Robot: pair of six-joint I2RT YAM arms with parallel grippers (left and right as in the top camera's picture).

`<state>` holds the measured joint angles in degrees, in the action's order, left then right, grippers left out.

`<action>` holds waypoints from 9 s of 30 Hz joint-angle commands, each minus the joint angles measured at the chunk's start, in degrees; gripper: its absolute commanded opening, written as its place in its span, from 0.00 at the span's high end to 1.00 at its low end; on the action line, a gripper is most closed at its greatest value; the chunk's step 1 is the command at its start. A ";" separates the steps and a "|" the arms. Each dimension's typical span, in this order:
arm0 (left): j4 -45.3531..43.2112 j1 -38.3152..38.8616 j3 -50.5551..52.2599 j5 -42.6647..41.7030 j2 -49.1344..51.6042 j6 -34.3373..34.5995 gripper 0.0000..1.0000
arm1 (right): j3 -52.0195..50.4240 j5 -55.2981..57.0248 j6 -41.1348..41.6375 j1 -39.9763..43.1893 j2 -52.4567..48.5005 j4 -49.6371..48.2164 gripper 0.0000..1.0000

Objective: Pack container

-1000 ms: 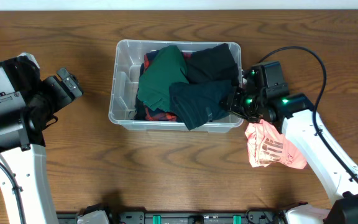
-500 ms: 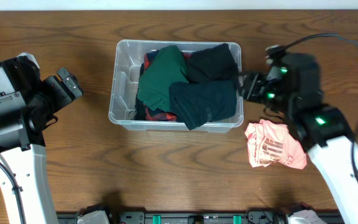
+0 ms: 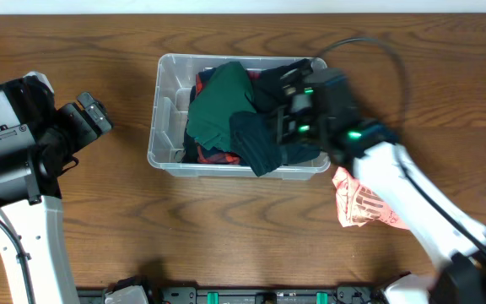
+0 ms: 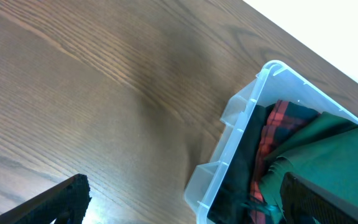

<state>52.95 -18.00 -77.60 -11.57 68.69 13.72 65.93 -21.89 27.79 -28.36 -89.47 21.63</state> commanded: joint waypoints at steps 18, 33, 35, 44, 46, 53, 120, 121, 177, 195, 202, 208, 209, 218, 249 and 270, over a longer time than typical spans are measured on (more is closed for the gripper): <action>0.15 -0.31 0.13 0.70 0.17 0.11 0.02 | 2.16 -2.05 -10.32 -1.86 -6.86 0.04 0.77; 0.15 -0.31 0.13 0.70 0.15 0.11 0.02 | 3.26 3.67 -6.73 -3.41 -9.79 -27.12 0.80; 0.17 -0.31 0.13 0.70 0.15 0.11 0.02 | 3.28 3.87 -6.58 -3.98 -15.41 -31.76 0.80; 0.15 -0.31 0.13 0.70 0.17 0.11 0.02 | 3.30 -0.07 0.07 -4.28 -34.25 -38.80 0.94; 0.15 -0.31 0.13 0.70 0.17 0.11 0.02 | 3.54 -2.19 0.04 -4.24 -33.09 -39.04 0.92; 0.17 -0.31 0.13 0.70 0.17 0.11 0.02 | 3.74 -7.04 -1.73 -1.49 -17.16 -33.03 0.69; 0.17 -0.31 0.13 0.70 0.17 0.11 0.02 | -3.10 -2.97 -33.64 58.71 -23.17 37.16 0.33; 0.15 -0.31 0.13 0.72 0.17 0.11 0.02 | -3.08 -2.95 -33.59 58.73 -23.15 37.13 0.30; 0.17 -0.31 0.13 0.70 0.17 0.11 0.02 | -17.97 8.98 -29.11 60.17 -23.37 26.58 0.05; 0.17 -0.31 0.13 0.70 0.17 0.11 0.02 | -4.48 -5.33 -21.49 59.71 -12.87 21.88 0.34; 0.15 -0.31 0.13 0.70 0.17 0.11 0.02 | 1.36 -5.33 -21.81 55.71 0.28 24.33 0.39; 0.17 -0.31 0.13 0.70 0.17 0.11 0.02 | 1.03 -4.39 -20.96 47.10 5.60 37.88 0.46; 0.17 -0.31 0.13 0.70 0.17 0.11 0.02 | 0.39 -3.13 -20.96 45.03 5.57 40.63 0.48; 0.17 -0.31 0.13 0.70 0.17 0.11 0.02 | -17.77 3.69 -12.46 33.22 5.57 36.33 0.52; 0.17 -0.31 0.13 0.70 0.17 0.11 0.02 | -19.89 5.16 -9.25 37.73 12.90 -4.44 0.12; 0.17 -0.31 0.13 0.70 0.17 0.11 0.02 | -15.63 -0.39 -20.81 66.58 -2.91 14.93 0.15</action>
<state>52.95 -18.00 -77.58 -11.57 68.69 13.72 50.92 -24.62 9.23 37.56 -89.27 36.69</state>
